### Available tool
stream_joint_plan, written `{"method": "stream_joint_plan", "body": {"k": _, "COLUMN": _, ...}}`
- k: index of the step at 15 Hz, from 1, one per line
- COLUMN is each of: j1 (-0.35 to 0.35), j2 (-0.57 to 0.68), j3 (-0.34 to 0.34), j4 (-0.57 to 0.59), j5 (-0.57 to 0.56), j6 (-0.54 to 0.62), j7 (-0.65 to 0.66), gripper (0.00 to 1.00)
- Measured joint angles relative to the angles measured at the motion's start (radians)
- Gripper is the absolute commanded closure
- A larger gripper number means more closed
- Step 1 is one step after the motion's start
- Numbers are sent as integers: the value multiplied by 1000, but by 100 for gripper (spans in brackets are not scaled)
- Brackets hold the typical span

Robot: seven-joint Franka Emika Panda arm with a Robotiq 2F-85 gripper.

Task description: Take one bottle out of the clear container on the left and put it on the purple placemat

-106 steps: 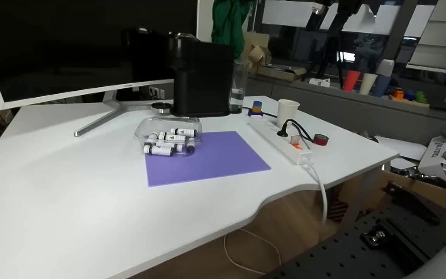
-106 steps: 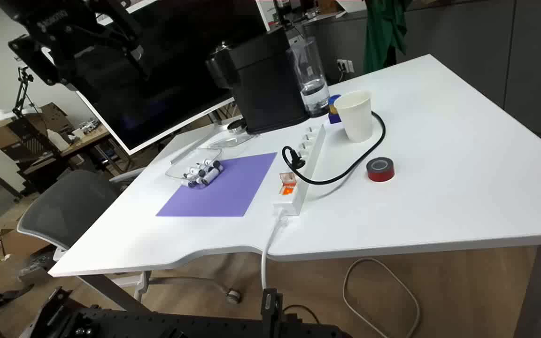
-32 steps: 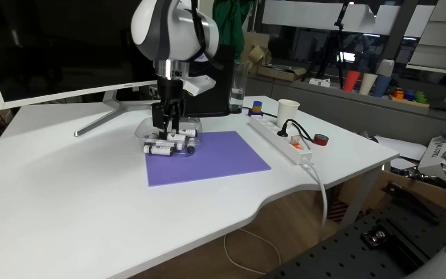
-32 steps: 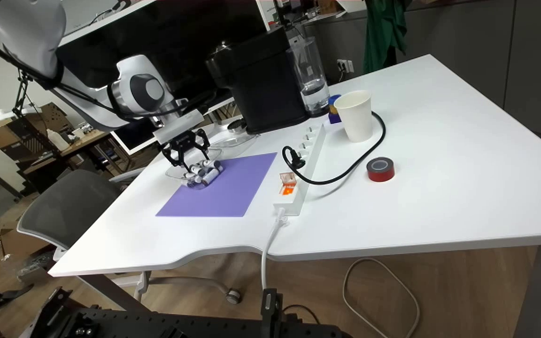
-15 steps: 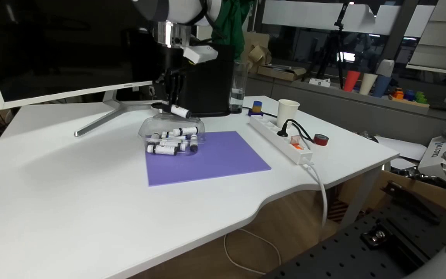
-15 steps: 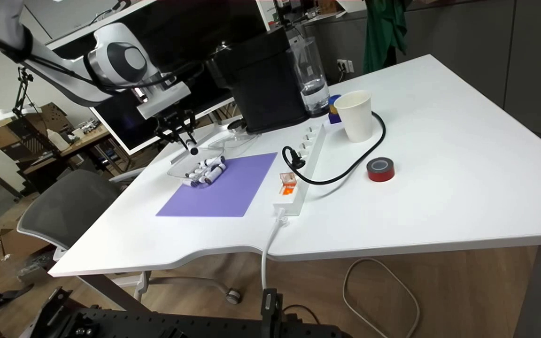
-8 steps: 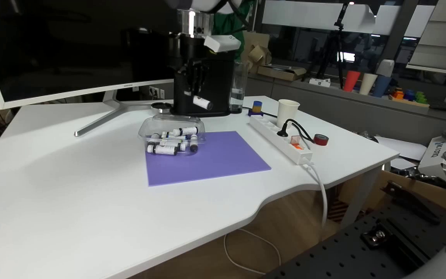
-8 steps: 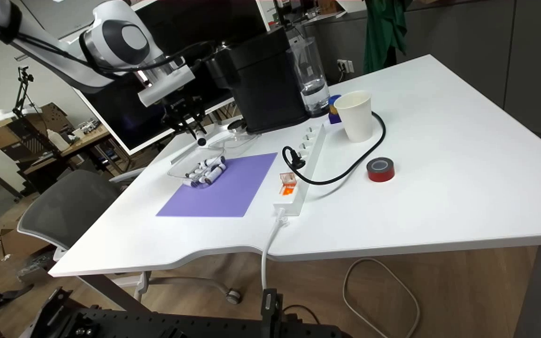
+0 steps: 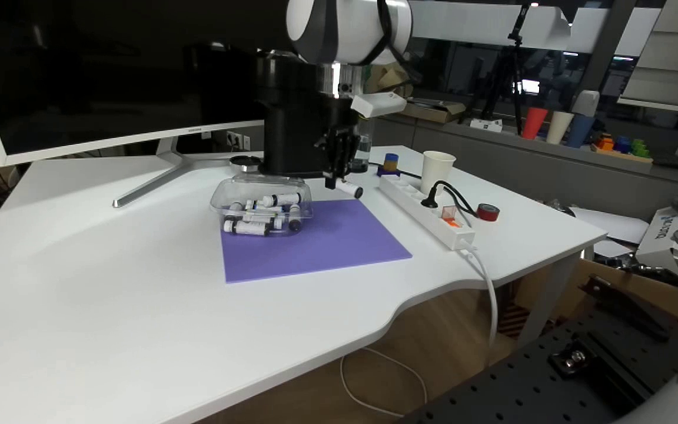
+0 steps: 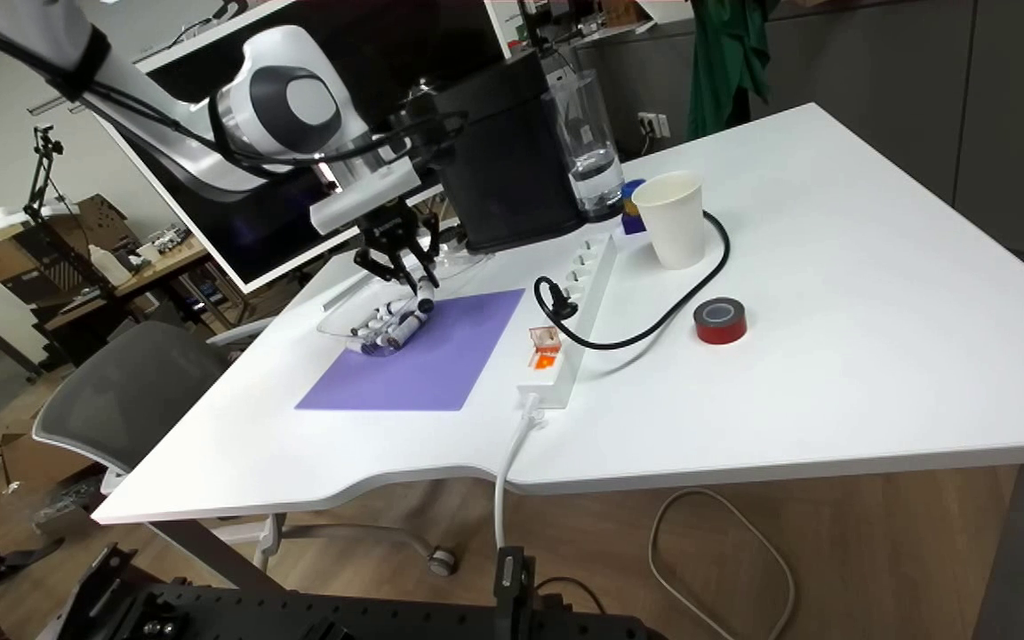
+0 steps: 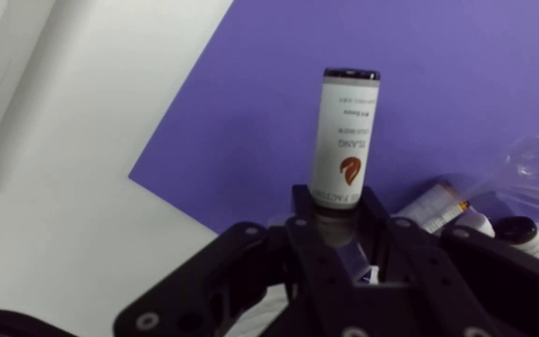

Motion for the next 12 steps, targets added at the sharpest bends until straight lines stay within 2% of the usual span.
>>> {"method": "stream_joint_plan", "body": {"k": 3, "j1": -9, "j2": 45, "j3": 0, "j4": 0, "j5": 16, "j6": 40, "j7": 7, "gripper": 93}}
{"method": "stream_joint_plan", "body": {"k": 4, "j1": -10, "j2": 57, "j3": 0, "j4": 0, "j5": 18, "j6": 47, "j7": 12, "gripper": 48}}
{"method": "stream_joint_plan", "body": {"k": 5, "j1": -10, "j2": 67, "j3": 0, "j4": 0, "j5": 21, "j6": 54, "j7": 15, "gripper": 47}}
{"method": "stream_joint_plan", "body": {"k": 6, "j1": -10, "j2": 76, "j3": 1, "j4": 0, "j5": 24, "j6": 57, "j7": 19, "gripper": 42}}
{"method": "stream_joint_plan", "body": {"k": 12, "j1": -12, "j2": 86, "j3": 1, "j4": 1, "j5": 39, "j6": 58, "j7": 41, "gripper": 1}}
